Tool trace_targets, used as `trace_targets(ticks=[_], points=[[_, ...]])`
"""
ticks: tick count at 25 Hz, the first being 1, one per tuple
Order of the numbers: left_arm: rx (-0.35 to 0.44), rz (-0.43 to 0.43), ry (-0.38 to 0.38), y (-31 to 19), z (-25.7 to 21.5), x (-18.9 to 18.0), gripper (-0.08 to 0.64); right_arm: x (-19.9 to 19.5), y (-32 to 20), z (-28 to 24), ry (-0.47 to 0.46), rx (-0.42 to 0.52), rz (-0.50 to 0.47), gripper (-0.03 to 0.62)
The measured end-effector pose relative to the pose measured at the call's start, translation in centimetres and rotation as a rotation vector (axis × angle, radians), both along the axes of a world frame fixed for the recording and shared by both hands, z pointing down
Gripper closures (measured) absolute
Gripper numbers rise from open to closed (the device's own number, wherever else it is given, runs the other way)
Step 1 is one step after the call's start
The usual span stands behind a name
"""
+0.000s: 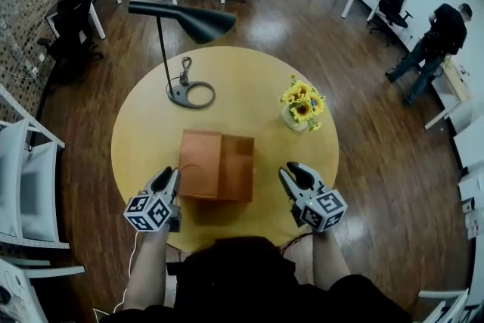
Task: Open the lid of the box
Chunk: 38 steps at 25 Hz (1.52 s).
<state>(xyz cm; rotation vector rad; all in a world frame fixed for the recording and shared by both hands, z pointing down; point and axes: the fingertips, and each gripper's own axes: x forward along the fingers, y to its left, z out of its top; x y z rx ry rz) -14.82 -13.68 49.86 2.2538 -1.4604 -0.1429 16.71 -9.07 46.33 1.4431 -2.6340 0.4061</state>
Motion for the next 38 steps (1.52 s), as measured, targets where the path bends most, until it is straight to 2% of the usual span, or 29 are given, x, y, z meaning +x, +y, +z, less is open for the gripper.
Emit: trace_targets(ticks=[2, 5, 6, 7, 10, 15, 18, 27, 38], points=[[0.091, 0.057, 0.061, 1.5, -3.4, 0.2, 0.491, 1.0, 0.8, -2.1, -0.112, 0.030, 0.039, 0.476], [0.199, 0.136, 0.112, 4.2, -7.4, 0.2, 0.493, 2.7, 2.0, -5.0, -0.241, 0.098, 0.109, 0.503], [0.228, 0.140, 0.104, 5.0, -8.5, -0.1, 0.495, 3.1, 2.4, -5.7, -0.265, 0.118, 0.128, 0.505], [0.253, 0.135, 0.088, 5.7, -9.2, -0.5, 0.495, 3.5, 2.8, -6.2, -0.280, 0.134, 0.146, 0.543], [0.298, 0.090, 0.056, 7.0, -10.3, -1.8, 0.503, 3.9, 3.3, -6.6, -0.277, 0.148, 0.171, 0.588], [0.319, 0.019, 0.094, 9.1, -10.1, -3.9, 0.505, 4.4, 5.3, -6.6, -0.270, 0.138, 0.215, 0.588], [0.330, 0.013, 0.095, 10.3, -10.1, -4.5, 0.505, 4.8, 6.6, -6.3, -0.256, 0.132, 0.231, 0.589], [0.331, -0.007, 0.089, 11.3, -10.0, -5.2, 0.511, 1.9, 5.3, -7.3, -0.174, 0.166, 0.151, 0.592], [0.334, -0.008, 0.087, 10.6, -10.0, -5.8, 0.511, 1.7, 4.4, -8.1, -0.188, 0.194, 0.143, 0.591]])
